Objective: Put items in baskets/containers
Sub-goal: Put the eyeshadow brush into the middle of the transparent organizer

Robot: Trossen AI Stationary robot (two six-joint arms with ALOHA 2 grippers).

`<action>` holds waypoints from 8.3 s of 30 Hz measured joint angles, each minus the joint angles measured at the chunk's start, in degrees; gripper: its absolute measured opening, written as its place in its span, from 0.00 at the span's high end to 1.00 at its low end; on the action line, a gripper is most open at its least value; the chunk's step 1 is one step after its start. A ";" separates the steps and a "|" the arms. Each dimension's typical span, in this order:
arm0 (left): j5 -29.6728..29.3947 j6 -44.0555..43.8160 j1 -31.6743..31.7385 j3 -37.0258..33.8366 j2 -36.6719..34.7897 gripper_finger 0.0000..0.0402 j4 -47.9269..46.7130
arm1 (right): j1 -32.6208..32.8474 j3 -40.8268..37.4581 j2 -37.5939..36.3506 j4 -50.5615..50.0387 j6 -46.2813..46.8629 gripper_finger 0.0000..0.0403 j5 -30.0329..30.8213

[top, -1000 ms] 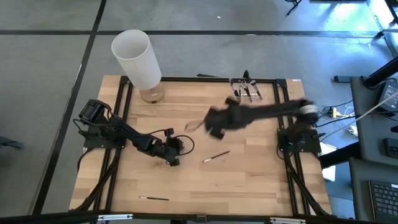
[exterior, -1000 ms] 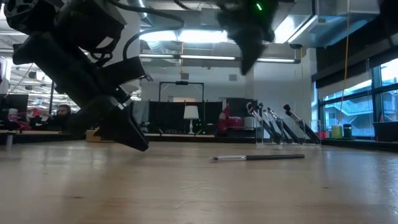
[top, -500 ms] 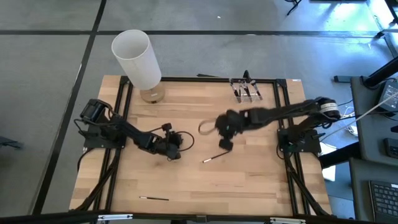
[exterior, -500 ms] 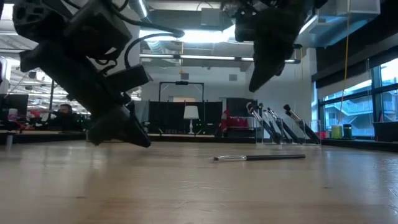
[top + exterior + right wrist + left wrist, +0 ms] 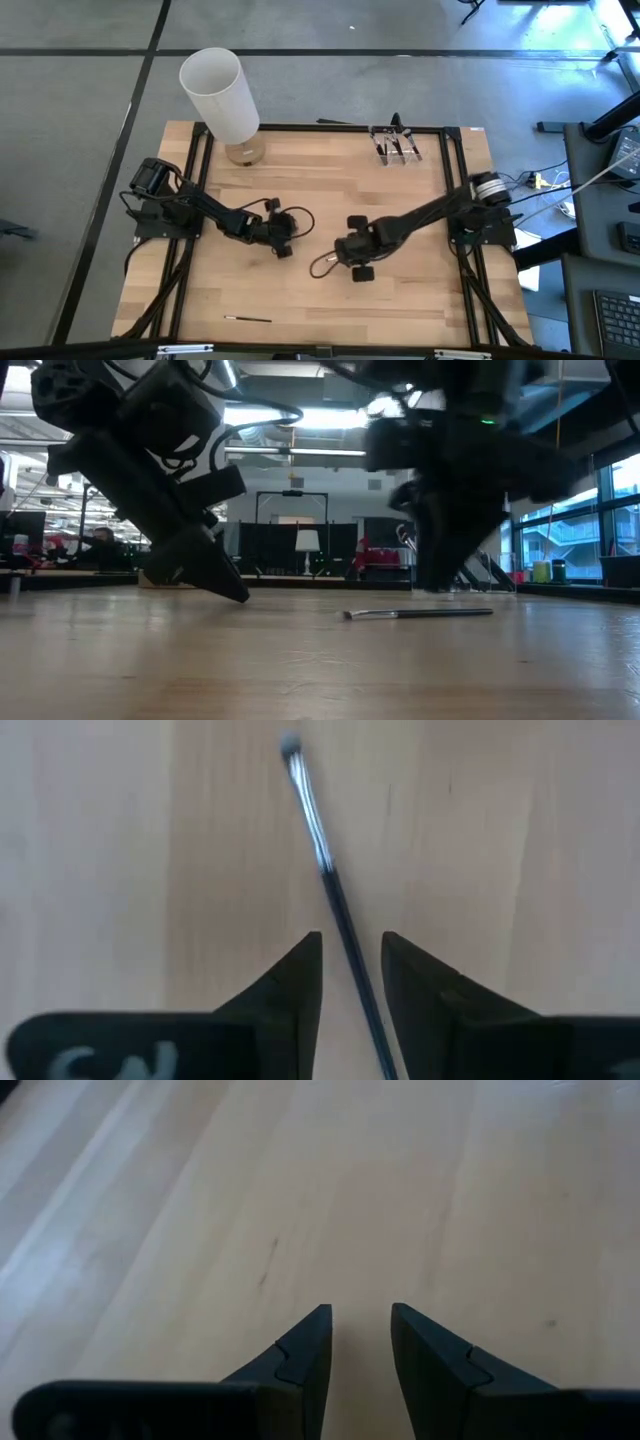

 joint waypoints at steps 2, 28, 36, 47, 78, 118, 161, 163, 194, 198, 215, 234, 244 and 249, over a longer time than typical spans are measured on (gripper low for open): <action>-0.81 0.53 0.02 0.00 0.00 0.75 -0.52 | -1.25 4.04 2.33 -1.33 -1.10 0.75 -3.61; -8.48 14.43 2.72 -0.04 -0.07 0.75 -5.09 | -2.62 22.58 19.39 -18.53 -11.66 0.93 -5.63; -9.21 19.56 7.85 -0.02 -0.07 0.75 -3.66 | -3.48 22.46 19.52 -17.78 -5.46 0.92 -6.26; 0.60 27.06 14.52 -0.02 -0.04 0.75 4.94 | -3.66 22.41 17.86 -21.17 1.21 0.96 -3.81; 2.73 16.49 13.24 0.21 -0.24 0.75 -4.63 | -21.38 -0.38 -9.53 -0.32 -1.47 0.98 -2.75; 0.80 14.94 11.03 -0.01 -0.04 0.75 -3.18 | -14.07 -0.77 -0.33 -1.61 2.45 0.98 -3.77; 1.48 16.23 12.07 -0.15 0.02 0.75 -0.13 | -12.77 -2.28 -9.49 8.45 -4.19 0.99 -1.02; 1.70 15.99 12.29 -0.14 0.02 0.75 -0.06 | -12.77 2.90 -6.76 1.99 -1.70 0.98 -0.61; 1.82 14.77 11.17 0.07 -0.10 0.75 -2.87 | -14.70 21.51 9.79 -16.43 -9.22 0.70 -5.55; 1.83 14.77 11.17 0.07 -0.09 0.75 -3.00 | -14.70 18.10 9.79 -13.47 -8.29 0.68 -5.39; 2.07 14.77 11.54 0.00 -0.11 0.75 -3.15 | -14.74 10.69 9.79 -6.34 -8.90 0.86 -6.45; 1.98 14.79 11.59 0.00 -0.09 0.75 -3.20 | -14.76 9.35 9.68 -4.07 -8.79 0.96 -6.58; 1.87 14.79 11.59 0.00 -0.07 0.75 -3.40 | -14.76 9.35 9.66 -4.07 -8.26 0.97 -6.53; 1.56 14.74 11.56 0.09 -0.09 0.75 -5.39 | -14.76 11.34 9.80 -8.01 -8.13 0.98 -6.34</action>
